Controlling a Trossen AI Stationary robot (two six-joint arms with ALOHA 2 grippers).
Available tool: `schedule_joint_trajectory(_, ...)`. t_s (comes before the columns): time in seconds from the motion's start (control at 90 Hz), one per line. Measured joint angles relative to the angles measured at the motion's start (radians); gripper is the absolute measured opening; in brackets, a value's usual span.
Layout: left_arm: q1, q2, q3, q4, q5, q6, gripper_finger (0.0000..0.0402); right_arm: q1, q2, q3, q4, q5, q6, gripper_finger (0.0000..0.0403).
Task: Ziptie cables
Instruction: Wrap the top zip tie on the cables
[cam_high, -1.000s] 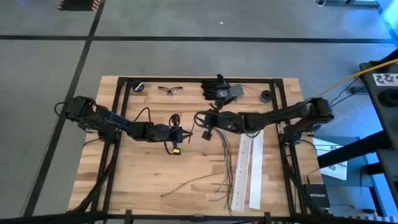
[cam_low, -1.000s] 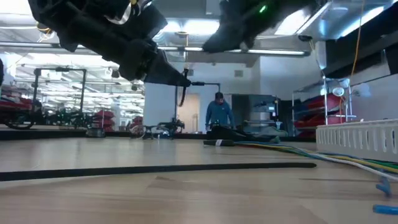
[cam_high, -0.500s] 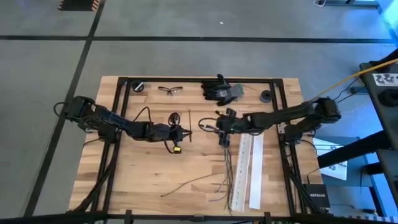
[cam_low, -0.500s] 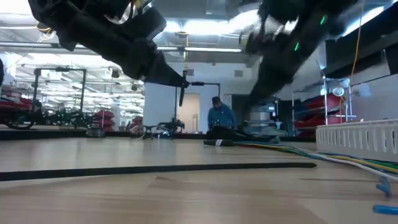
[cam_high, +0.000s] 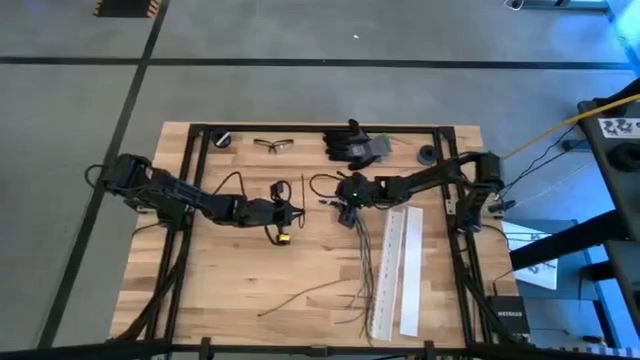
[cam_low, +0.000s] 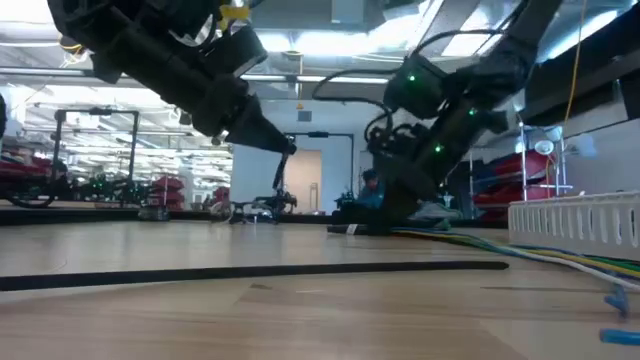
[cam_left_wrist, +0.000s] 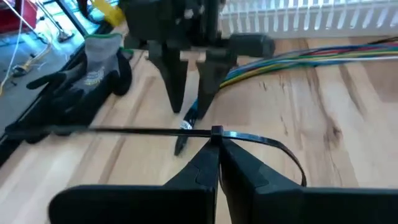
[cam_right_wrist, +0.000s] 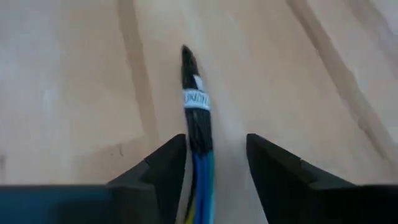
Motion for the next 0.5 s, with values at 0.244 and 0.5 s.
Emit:
schedule_joint_trajectory(0.244,0.0,-0.001,0.0,0.0,0.0,0.008,0.0,0.019,0.05,0.003,0.023,0.007,-0.052,0.0013)
schedule_joint_trajectory(0.5,0.04,-0.001,0.0,0.002,-0.001,-0.005,0.0,0.107,-0.076,-0.01,0.044,-0.039,-0.083,0.0002)
